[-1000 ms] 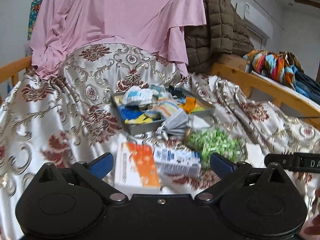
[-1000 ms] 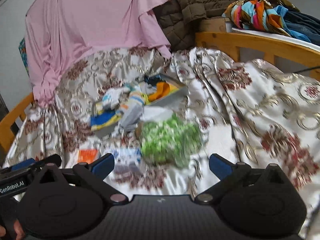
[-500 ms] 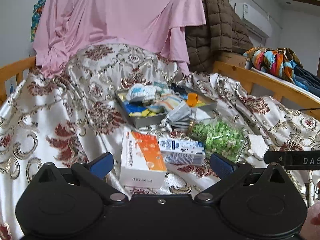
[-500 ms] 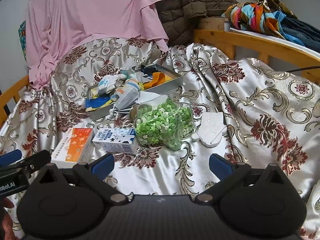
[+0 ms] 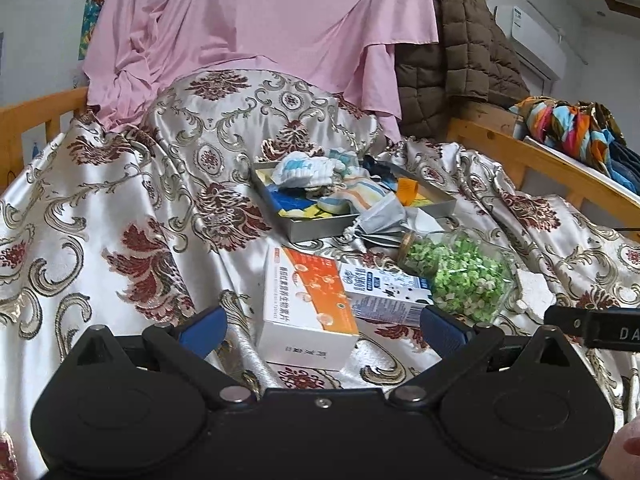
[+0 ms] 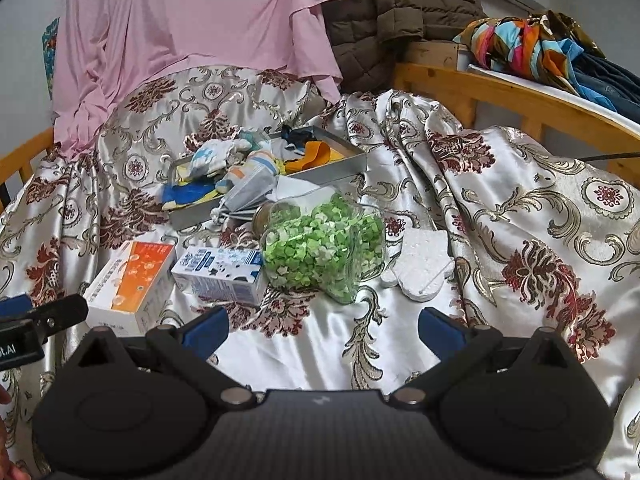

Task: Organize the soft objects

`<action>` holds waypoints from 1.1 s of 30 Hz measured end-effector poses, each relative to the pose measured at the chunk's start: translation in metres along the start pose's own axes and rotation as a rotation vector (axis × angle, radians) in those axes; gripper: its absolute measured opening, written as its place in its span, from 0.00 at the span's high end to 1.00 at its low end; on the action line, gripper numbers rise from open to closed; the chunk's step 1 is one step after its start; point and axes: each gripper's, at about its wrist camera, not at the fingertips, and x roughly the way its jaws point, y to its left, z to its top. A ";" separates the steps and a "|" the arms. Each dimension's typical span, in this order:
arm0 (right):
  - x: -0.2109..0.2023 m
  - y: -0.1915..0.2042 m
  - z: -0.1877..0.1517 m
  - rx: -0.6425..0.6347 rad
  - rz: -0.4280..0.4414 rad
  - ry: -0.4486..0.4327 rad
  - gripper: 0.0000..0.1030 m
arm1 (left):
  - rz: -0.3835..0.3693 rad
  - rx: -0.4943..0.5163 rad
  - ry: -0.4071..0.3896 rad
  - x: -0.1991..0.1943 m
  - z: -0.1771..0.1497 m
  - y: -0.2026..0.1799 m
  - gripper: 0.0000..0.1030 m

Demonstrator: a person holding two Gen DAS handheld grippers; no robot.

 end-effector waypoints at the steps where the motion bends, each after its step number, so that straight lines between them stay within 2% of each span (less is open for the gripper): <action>1: 0.000 0.000 0.001 0.002 0.002 -0.007 0.00 | 0.005 0.005 0.000 0.001 0.001 0.000 0.01; 9: 0.009 0.010 0.010 -0.031 0.044 -0.052 0.00 | 0.034 0.031 -0.045 0.015 0.015 0.000 0.01; 17: 0.025 0.011 0.016 -0.025 0.078 -0.156 0.00 | 0.029 -0.006 -0.027 0.047 0.019 0.011 0.01; 23: 0.041 0.004 0.022 0.006 0.065 -0.230 0.00 | -0.001 -0.043 -0.043 0.066 0.026 0.017 0.01; 30: 0.060 -0.001 0.021 -0.003 0.032 -0.241 0.00 | -0.061 0.004 -0.081 0.091 0.038 0.010 0.01; 33: 0.064 -0.003 0.020 0.013 0.027 -0.237 0.00 | -0.074 -0.031 -0.063 0.101 0.040 0.011 0.01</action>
